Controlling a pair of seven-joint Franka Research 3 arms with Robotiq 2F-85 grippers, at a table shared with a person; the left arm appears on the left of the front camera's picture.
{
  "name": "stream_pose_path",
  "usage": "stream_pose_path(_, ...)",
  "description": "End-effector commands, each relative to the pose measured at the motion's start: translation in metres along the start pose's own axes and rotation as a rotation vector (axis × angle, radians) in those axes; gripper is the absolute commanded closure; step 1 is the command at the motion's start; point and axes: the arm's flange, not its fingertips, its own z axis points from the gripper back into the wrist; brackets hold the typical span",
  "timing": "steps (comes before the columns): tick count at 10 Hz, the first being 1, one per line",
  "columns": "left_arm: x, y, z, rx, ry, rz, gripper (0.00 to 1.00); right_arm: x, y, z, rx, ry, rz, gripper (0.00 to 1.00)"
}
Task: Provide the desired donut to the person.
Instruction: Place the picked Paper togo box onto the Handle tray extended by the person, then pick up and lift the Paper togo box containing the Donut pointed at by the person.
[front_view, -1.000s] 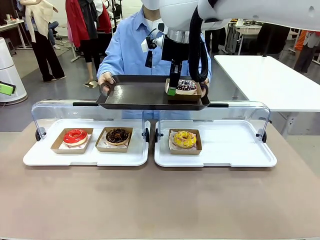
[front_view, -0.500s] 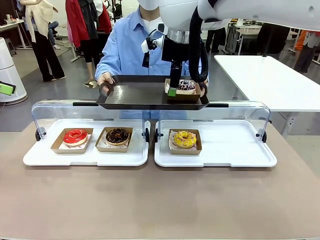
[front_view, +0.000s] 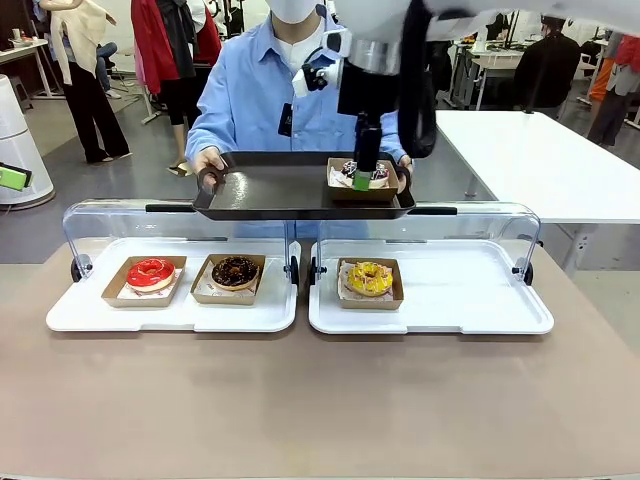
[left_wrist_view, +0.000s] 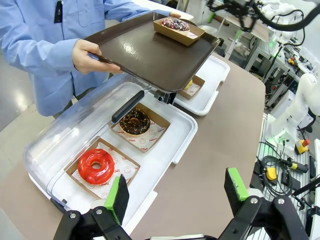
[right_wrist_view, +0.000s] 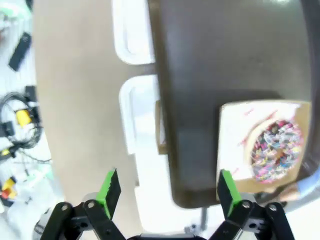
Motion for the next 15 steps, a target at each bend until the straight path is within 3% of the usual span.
stream_pose_path(1,0.002,-0.002,0.001,0.002,-0.003,0.018,0.0,-0.075,0.074,0.018,-0.034,0.006,0.004,0.0)
stream_pose_path(5,0.002,-0.002,0.001,0.002,-0.003,0.018,0.0,-0.227,0.128,0.025,0.011,0.009,-0.081,0.0)
stream_pose_path(7,0.002,-0.002,0.001,0.002,-0.003,0.018,0.0,-0.268,0.127,0.021,0.02,-0.042,-0.142,0.0)
stream_pose_path(15,0.002,-0.002,0.001,0.002,-0.003,0.018,0.0,-0.268,0.134,0.024,0.028,-0.026,-0.137,0.0)
